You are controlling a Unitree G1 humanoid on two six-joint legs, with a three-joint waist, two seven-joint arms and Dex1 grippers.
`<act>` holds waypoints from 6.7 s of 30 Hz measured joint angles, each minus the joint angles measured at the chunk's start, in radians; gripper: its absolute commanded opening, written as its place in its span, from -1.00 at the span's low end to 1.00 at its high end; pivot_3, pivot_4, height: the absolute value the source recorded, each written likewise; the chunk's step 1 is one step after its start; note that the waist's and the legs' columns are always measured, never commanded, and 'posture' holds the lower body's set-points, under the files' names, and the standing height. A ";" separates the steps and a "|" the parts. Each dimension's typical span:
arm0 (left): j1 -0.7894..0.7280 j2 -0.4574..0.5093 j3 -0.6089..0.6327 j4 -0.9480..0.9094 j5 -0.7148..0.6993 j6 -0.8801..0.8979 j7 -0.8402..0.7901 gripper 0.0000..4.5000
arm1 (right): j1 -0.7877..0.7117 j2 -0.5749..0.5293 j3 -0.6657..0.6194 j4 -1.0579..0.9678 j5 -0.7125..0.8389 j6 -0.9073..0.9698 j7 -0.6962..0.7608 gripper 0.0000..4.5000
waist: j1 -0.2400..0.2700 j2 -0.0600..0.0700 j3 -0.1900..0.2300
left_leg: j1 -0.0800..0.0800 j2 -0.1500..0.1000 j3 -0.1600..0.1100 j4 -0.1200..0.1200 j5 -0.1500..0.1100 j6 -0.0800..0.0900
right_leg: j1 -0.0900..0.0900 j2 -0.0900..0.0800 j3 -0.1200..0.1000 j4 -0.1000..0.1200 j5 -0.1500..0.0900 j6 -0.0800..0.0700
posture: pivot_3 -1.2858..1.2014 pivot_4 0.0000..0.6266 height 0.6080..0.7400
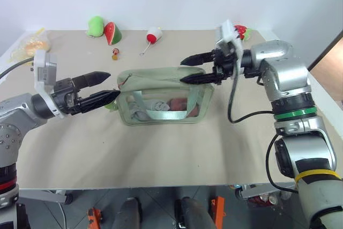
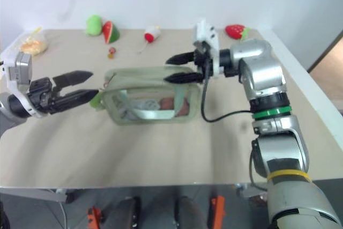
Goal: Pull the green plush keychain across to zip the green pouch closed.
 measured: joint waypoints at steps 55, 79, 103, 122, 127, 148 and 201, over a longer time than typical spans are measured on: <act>0.037 -0.031 0.011 0.122 0.038 0.003 0.074 1.00 | 0.263 -0.126 -0.017 -0.157 -0.004 0.064 -0.071 -0.98 | -0.020 -0.001 0.000 | 0.004 0.000 0.010 -0.001 0.000 0.001 | 0.000 0.001 0.012 0.000 0.001 0.003 | 0.03 -0.52 1.00; 0.114 -0.011 -0.020 0.210 0.167 -0.043 0.020 1.00 | 0.276 -0.113 -0.021 -0.144 -0.024 0.037 -0.098 -0.98 | -0.020 -0.005 0.001 | 0.004 0.001 0.011 -0.001 -0.001 0.000 | -0.001 0.000 0.012 0.000 0.002 0.002 | 0.03 -0.52 1.00; -0.007 -0.079 -0.087 0.227 0.207 -0.045 0.027 -0.99 | 0.310 -0.119 -0.029 -0.186 -0.012 0.040 -0.133 -1.00 | -0.020 -0.006 0.001 | 0.004 0.001 0.011 0.000 -0.001 0.001 | 0.000 0.001 0.012 0.000 0.002 0.003 | 0.03 -0.52 1.00; -0.409 -0.171 -0.291 0.236 0.283 -0.126 -0.027 -0.99 | 0.320 -0.123 -0.033 -0.203 -0.011 0.046 -0.146 -1.00 | -0.019 -0.006 0.001 | 0.004 0.000 0.011 0.001 0.000 0.000 | 0.000 0.001 0.013 0.000 0.003 0.005 | 0.03 -0.52 1.00; -0.444 -0.201 -0.352 0.255 0.337 -0.168 -0.068 -0.99 | 0.330 -0.125 -0.036 -0.215 -0.004 0.051 -0.157 -1.00 | -0.021 -0.006 0.001 | 0.004 0.000 0.011 0.001 0.000 0.001 | 0.000 0.002 0.014 0.000 0.003 0.005 | 0.03 -0.52 1.00; -0.400 -0.123 -0.298 0.262 0.341 -0.143 -0.126 0.63 | 0.332 -0.125 -0.035 -0.221 0.004 0.057 -0.163 -1.00 | -0.022 -0.006 0.001 | 0.004 0.000 0.011 0.001 0.000 0.001 | 0.000 0.001 0.014 0.000 0.003 0.005 | 0.03 -0.52 1.00; 0.038 0.048 -0.010 0.089 0.136 0.011 -0.141 0.63 | 0.364 -0.137 -0.040 -0.263 0.016 0.063 -0.178 -1.00 | -0.023 -0.008 0.001 | 0.005 0.002 0.012 0.000 -0.001 0.001 | 0.000 0.002 0.013 0.000 0.001 0.001 | 0.03 -0.52 1.00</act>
